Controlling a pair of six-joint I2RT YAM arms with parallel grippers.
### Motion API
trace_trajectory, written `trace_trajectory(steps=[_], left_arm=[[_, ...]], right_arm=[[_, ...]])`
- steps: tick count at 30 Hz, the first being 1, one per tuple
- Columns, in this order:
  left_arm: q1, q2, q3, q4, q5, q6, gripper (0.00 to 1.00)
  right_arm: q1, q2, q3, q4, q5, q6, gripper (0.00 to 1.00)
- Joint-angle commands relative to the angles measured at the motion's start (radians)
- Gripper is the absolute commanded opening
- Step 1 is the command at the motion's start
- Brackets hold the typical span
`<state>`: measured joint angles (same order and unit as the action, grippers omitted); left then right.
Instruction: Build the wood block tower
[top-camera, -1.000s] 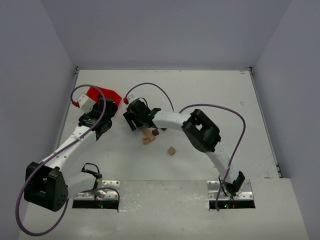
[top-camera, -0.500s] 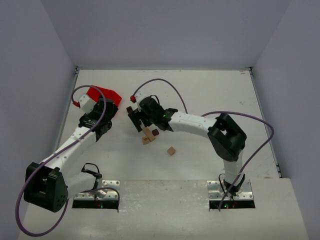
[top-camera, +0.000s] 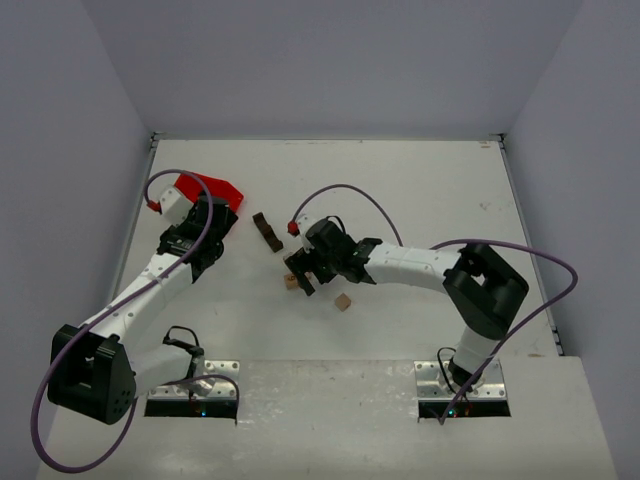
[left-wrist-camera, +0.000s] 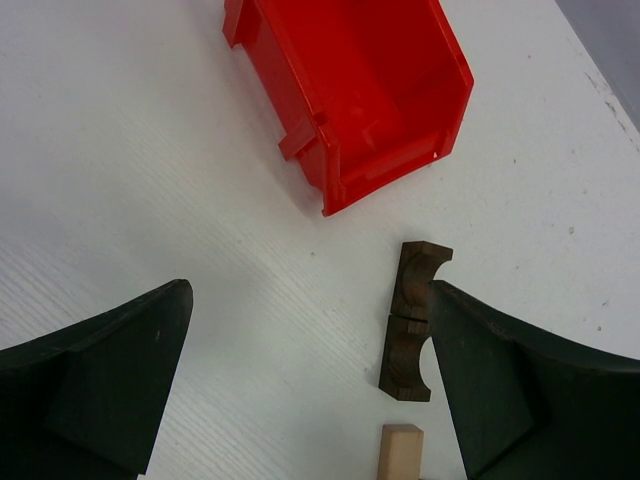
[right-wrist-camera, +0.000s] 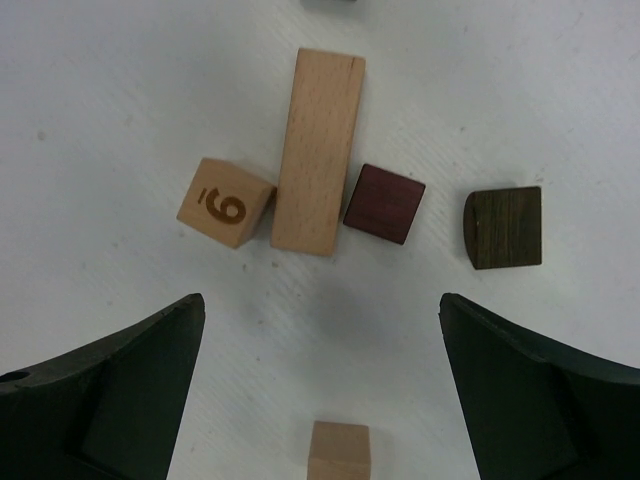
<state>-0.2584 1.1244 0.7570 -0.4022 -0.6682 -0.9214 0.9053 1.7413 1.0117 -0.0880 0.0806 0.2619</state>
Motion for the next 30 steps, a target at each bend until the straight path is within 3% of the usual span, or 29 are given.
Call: trace_trajectory(steps=[1,7,9,11,15,30], left_arm=[[0.013,-0.002,0.004,0.042,0.005,0.014,1.00],[0.013,-0.002,0.004,0.048,0.009,0.019,1.00],[0.013,-0.002,0.004,0.047,0.009,0.021,1.00],[0.012,-0.002,0.005,0.048,0.007,0.023,1.00],[0.013,-0.005,0.004,0.046,0.009,0.023,1.00],[0.013,-0.005,0.002,0.046,0.012,0.024,1.00]], right_arm=[[0.011,0.014,0.013,0.012,-0.029,0.001,0.99],[0.032,0.083,0.036,-0.010,0.030,0.007,0.95],[0.032,0.102,0.040,0.000,0.044,0.014,0.89],[0.032,0.120,0.033,0.037,0.057,0.019,0.75],[0.032,0.160,0.044,0.066,0.069,0.028,0.61],[0.048,0.227,0.090,0.135,0.069,0.052,0.58]])
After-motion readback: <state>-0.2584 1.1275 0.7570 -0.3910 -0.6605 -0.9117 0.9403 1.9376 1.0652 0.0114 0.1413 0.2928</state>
